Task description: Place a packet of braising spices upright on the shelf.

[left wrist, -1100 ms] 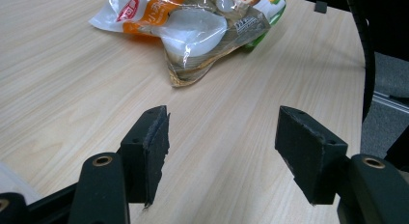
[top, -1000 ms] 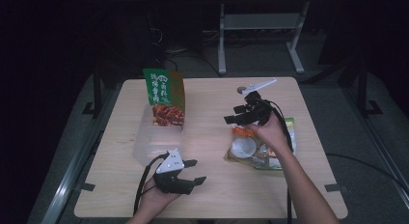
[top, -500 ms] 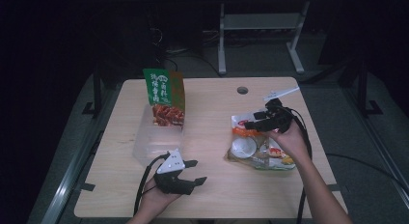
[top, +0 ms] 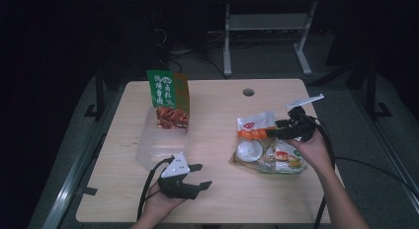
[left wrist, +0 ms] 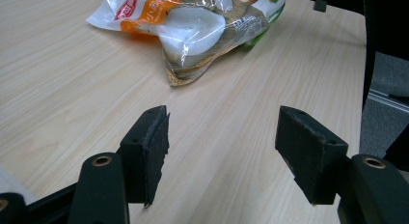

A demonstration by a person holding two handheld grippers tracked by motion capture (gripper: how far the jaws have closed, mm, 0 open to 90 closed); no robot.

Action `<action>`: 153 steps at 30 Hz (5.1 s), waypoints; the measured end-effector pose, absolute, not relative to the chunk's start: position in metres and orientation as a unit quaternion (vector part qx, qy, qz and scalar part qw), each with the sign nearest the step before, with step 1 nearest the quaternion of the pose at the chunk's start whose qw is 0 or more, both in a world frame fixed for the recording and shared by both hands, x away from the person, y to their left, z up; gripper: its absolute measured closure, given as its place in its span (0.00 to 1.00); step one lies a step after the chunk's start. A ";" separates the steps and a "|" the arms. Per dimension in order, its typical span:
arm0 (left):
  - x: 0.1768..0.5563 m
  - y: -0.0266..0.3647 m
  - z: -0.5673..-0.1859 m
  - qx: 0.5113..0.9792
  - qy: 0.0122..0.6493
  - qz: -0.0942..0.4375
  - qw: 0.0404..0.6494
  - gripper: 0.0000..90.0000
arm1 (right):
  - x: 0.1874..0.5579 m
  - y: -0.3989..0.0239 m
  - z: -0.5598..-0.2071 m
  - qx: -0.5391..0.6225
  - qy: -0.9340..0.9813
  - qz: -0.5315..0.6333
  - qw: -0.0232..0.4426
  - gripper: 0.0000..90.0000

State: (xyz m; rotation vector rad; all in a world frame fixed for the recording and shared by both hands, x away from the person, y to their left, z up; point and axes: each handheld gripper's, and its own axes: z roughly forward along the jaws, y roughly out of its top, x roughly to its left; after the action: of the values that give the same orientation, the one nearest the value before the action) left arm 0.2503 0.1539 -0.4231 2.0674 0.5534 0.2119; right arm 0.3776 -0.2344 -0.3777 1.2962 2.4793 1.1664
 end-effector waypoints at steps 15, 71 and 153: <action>0.250 0.154 -0.423 0.845 0.228 0.087 0.475 0.40 | 0.389 -0.240 -0.409 0.454 0.816 0.356 0.027 0.40; 0.254 0.146 -0.426 0.846 0.229 0.075 0.475 0.40 | 0.326 -0.208 -0.380 0.332 0.807 0.485 0.057 1.00; 0.299 0.097 -0.433 0.851 0.242 0.075 0.461 0.98 | 0.311 -0.161 -0.402 0.262 0.846 0.462 0.038 0.95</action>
State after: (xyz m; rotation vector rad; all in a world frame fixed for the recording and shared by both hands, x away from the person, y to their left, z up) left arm 0.2988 0.0974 -0.4329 2.0931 0.5946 0.1850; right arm 0.3112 -0.1614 -0.4015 0.8027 2.5970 1.4188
